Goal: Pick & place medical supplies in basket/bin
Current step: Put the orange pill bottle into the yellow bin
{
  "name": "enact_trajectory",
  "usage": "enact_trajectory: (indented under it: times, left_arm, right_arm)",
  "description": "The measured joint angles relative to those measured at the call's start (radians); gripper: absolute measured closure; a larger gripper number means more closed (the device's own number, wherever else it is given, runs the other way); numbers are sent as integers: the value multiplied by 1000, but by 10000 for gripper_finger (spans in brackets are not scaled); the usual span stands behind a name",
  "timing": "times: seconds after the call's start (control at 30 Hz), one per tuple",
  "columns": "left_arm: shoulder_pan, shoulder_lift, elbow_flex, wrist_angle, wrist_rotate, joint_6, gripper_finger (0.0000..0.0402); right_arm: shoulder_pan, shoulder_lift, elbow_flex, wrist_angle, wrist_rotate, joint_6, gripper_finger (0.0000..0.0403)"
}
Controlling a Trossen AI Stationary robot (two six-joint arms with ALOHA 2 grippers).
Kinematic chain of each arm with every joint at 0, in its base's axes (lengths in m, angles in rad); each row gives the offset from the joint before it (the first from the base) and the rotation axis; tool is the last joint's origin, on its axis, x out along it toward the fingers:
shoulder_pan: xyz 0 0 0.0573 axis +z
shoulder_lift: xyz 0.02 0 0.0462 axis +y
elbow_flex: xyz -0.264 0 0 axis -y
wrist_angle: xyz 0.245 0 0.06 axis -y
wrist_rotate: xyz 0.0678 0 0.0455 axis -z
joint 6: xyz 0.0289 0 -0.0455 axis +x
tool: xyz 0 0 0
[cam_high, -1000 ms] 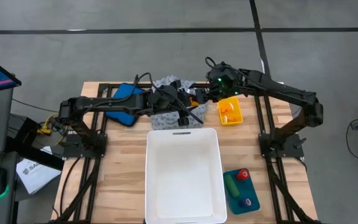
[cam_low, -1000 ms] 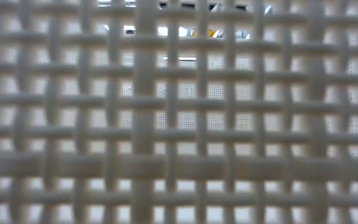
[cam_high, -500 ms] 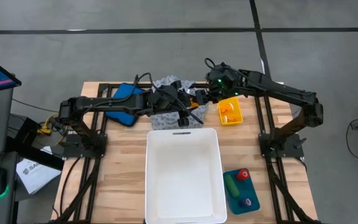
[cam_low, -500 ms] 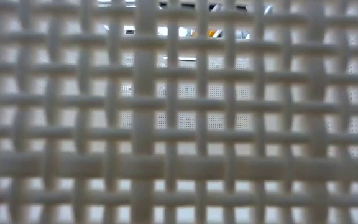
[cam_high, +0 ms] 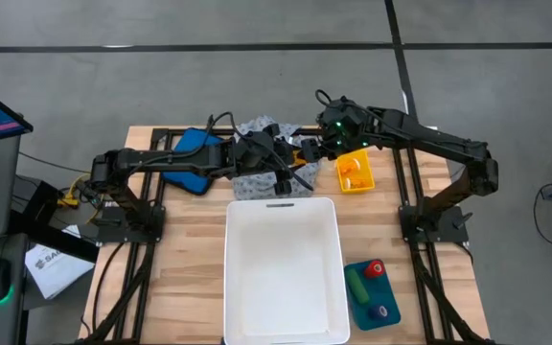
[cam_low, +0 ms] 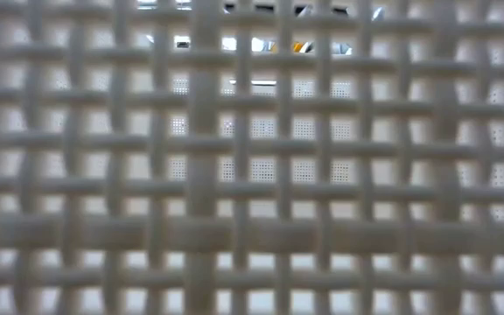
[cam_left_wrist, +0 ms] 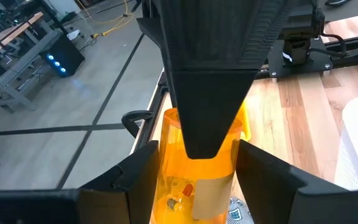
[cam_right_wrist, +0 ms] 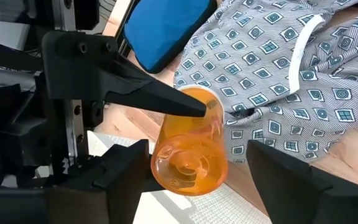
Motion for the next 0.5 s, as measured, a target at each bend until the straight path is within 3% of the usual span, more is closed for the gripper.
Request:
enact_trajectory:
  times: [0.5]
  left_arm:
    - [0, 0, -1, -1, -5, -3, 211]
  right_arm:
    - [0, 0, 0, 3, -1, 0, 183]
